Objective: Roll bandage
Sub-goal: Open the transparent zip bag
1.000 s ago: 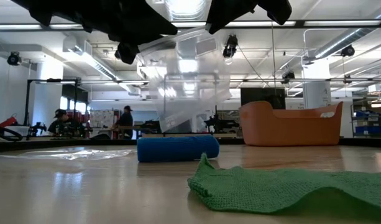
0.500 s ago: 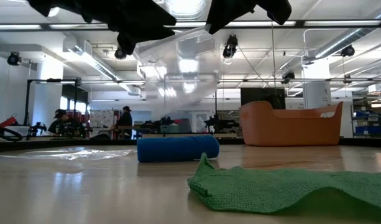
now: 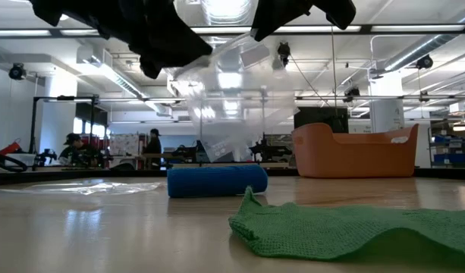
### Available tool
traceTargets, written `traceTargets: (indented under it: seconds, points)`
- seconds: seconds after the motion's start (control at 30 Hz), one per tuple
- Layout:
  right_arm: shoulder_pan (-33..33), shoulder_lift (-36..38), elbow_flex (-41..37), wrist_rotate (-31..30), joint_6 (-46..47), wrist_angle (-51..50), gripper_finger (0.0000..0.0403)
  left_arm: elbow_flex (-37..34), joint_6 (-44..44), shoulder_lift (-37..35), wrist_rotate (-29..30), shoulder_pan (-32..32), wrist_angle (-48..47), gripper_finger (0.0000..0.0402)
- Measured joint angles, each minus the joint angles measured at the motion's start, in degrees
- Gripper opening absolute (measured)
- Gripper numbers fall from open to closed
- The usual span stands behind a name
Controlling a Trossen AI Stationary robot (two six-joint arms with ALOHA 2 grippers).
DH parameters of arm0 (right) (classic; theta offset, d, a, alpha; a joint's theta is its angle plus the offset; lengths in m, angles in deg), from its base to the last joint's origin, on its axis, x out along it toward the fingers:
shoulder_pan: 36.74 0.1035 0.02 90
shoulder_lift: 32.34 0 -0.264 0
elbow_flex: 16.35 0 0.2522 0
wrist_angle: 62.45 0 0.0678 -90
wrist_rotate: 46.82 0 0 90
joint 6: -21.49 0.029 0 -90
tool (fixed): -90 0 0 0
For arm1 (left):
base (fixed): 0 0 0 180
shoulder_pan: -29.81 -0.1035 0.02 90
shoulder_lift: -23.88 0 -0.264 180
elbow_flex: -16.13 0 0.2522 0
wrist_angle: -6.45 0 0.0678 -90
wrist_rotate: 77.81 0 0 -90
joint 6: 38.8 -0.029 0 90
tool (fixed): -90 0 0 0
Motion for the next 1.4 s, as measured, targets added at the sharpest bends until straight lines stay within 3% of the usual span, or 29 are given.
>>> traceTargets:
  seconds: [0.3,0.6,0.77,0.83,0.93,1.1,1.2,1.33,1.4]
  points:
    - [0.0,0.0,0.0,0.3,0.0,0.09,0.0032,-0.07,-0.34,0.55,7.26,0.0,-1.39,0.0121]
    - [0.0,0.0,0.0,3.67,2.61,0.22,0.0031,-0.07,-3.11,0.42,10.8,-0.03,-0.8,0.0116]
    - [0.0,0.0,0.0,9.03,5.79,2.2,0.0033,0.07,-7.45,0.79,10.0,-0.03,-0.84,0.0116]
    - [0.02,0.0,0.0,10.75,6.46,4.1,0.0029,0.07,-8.53,1.49,6.99,-0.05,-0.46,0.0116]
    - [0.01,0.0,0.0,10.91,7.54,7.28,0.0026,0.32,-9.49,3.07,2.57,0.01,0.32,0.0116]
    - [-0.13,0.0,0.0,12.6,8.24,9.22,0.0035,1.39,-9.95,6.19,1.84,0.02,3.96,0.0114]
    - [-0.22,0.0,0.0,13.39,10.53,9.1,0.0041,2.83,-10.54,8.05,1.53,0.02,4.42,0.009]
    - [-0.24,0.0,0.0,13.37,13.28,8.85,0.0041,4.72,-10.53,9.32,1.4,0.04,2.7,0.0018]
    - [-0.24,0.0,0.0,13.37,14.7,8.81,0.004,5.66,-10.11,9.05,2.47,0.04,-0.18,0.0009]
